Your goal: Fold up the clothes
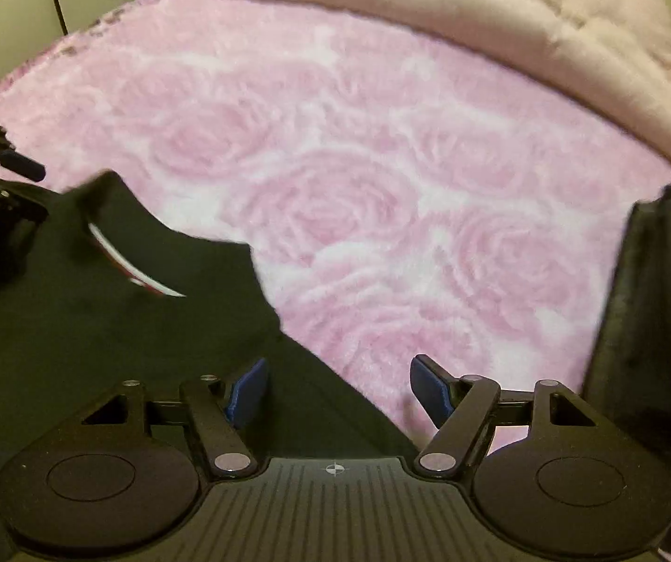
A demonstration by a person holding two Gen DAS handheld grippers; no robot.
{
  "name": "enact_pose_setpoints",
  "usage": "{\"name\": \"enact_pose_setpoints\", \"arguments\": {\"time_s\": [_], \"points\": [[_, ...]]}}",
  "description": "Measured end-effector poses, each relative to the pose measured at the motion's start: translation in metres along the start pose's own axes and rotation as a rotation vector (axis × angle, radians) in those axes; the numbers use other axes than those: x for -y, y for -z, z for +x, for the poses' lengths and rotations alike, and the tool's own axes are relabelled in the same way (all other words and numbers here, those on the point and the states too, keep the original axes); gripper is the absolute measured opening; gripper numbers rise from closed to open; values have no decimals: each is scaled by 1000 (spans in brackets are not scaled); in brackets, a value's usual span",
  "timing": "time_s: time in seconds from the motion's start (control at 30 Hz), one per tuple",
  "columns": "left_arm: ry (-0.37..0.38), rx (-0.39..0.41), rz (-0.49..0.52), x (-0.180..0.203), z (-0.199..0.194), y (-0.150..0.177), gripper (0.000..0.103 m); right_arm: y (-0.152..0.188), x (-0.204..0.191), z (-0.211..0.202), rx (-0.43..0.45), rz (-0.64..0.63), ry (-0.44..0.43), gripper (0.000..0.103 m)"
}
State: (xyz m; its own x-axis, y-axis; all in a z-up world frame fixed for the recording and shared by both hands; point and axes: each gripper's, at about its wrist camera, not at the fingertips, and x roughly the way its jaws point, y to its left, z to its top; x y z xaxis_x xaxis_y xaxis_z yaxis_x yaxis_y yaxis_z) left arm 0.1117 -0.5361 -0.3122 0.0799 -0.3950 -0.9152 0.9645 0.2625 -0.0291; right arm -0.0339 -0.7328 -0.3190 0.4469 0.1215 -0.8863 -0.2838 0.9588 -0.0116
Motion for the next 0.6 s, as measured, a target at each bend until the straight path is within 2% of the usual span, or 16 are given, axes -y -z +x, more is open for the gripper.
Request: {"name": "enact_pose_setpoints", "arguments": {"time_s": [0.03, 0.07, 0.1, 0.13, 0.17, 0.3, 0.4, 0.43, 0.47, 0.5, 0.53, 0.57, 0.6], "points": [[6, -10, 2, 0, 2, 2, 39, 4, 1, 9, -28, -6, -29, 51], [9, -7, 22, 1, 0, 4, 29, 8, -1, 18, -65, -26, -47, 31], [12, -5, 39, 2, -1, 5, 19, 12, -6, 20, -59, -52, -38, 18], [17, -8, 38, 3, -4, 3, 2, 14, -6, 19, -59, -54, -56, 2], [21, 0, 29, 2, -8, 0, 2, 13, -5, 15, -61, -38, -58, 2], [-17, 107, 19, -4, -25, -23, 2, -5, 4, -5, 41, -32, 12, 2], [-28, 80, 7, -5, -7, -34, 3, -11, 12, 10, 35, -26, 50, 3], [-33, 61, -5, -5, 0, -35, 10, -8, 13, 17, 20, -22, 56, 3], [-40, 47, -18, -6, 5, -34, 18, -4, 13, 23, 4, -13, 58, 10], [-51, 45, -30, -6, 6, -33, 19, 0, 11, 25, -3, -2, 82, 34], [-54, 57, -37, -7, 2, -30, 20, 5, 8, 23, 8, 5, 113, 45], [-55, 72, -39, -9, -5, -28, 21, 10, 5, 18, 29, 13, 138, 54], [-62, 84, -39, -11, -15, -24, 22, 15, 1, 11, 42, 19, 146, 54]]}}
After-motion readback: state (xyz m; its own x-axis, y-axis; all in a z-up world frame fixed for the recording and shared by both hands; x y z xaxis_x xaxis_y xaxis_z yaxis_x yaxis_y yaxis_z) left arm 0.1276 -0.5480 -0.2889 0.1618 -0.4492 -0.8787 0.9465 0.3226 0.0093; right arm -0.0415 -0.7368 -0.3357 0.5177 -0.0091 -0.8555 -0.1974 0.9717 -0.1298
